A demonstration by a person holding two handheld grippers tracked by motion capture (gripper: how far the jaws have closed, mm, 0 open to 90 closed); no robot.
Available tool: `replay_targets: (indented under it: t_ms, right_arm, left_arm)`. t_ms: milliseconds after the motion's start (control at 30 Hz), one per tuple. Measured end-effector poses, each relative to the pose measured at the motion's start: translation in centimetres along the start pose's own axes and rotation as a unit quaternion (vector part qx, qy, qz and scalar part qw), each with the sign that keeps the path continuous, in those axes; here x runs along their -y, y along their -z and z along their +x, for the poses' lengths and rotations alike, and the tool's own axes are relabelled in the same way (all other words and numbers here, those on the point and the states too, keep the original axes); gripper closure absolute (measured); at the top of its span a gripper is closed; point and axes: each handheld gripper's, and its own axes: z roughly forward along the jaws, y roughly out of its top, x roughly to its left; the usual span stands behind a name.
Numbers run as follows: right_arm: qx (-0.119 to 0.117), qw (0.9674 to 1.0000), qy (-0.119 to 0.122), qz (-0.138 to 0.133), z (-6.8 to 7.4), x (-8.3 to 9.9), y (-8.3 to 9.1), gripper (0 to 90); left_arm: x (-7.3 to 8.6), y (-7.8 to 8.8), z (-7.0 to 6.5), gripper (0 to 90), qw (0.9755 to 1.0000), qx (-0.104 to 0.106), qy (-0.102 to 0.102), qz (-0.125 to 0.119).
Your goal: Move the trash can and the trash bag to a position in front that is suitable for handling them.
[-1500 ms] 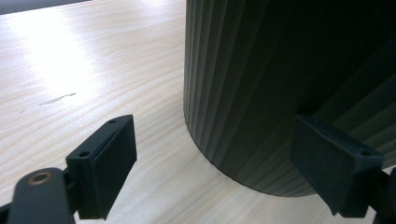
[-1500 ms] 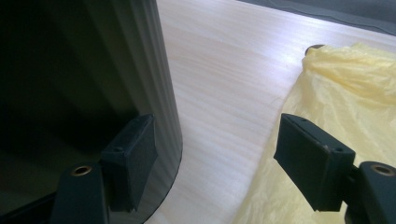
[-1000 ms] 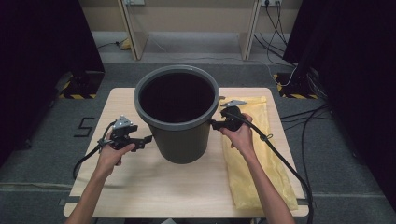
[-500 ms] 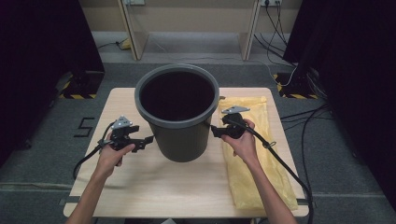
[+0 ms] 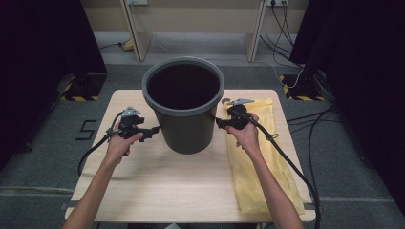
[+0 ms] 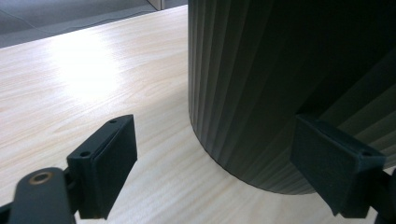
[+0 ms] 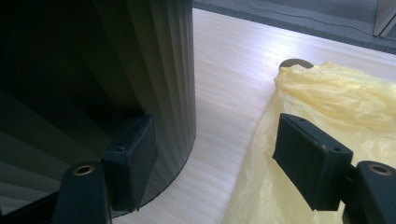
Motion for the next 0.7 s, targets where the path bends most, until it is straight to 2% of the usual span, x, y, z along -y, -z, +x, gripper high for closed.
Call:
replay_targets:
  t_ms: [200,400,500,567,700]
  right_arm:
    - [0.015,0.9998,0.01,0.003,-0.1,-0.8,-0.6,30.5]
    - [0.012,0.9999,0.011,0.004,-0.4,-1.2,-1.1,29.5]
    - [0.019,0.9995,0.024,0.005,-0.6,-1.1,-0.7,27.5]
    - [0.026,0.999,0.035,0.011,-0.9,-0.7,0.1,26.7]
    - [0.032,0.9986,0.038,0.017,-1.8,0.4,1.5,26.7]
  left_arm:
    - [-0.6,-0.6,0.5,14.6,1.0,-0.003,0.008,0.002]
    - [-0.6,-1.0,0.9,14.6,0.9999,0.0,0.012,-0.003]
    - [0.2,-0.8,1.0,15.0,1.0,-0.006,0.005,-0.002]
    - [0.9,-0.4,1.1,14.9,1.0,-0.002,0.009,-0.001]
    - [2.5,0.5,1.0,14.8,1.0,0.001,0.003,0.006]
